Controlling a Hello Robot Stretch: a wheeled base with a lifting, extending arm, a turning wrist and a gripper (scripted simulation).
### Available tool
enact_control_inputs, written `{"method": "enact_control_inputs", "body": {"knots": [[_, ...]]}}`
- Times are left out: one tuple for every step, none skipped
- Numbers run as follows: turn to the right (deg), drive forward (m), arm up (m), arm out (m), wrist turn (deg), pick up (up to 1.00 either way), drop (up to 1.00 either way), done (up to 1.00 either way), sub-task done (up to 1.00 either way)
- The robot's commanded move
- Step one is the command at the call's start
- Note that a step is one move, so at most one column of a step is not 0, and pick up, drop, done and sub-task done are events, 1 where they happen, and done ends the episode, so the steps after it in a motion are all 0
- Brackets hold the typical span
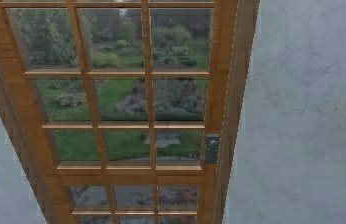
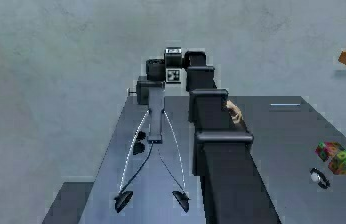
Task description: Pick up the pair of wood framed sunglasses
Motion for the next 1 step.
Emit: {"method": "enact_control_inputs", "body": {"knots": [[0.0, 0.00, 0.00, 0.00, 45.0, 0.00, 0.00, 0.00, 0.00]]}}
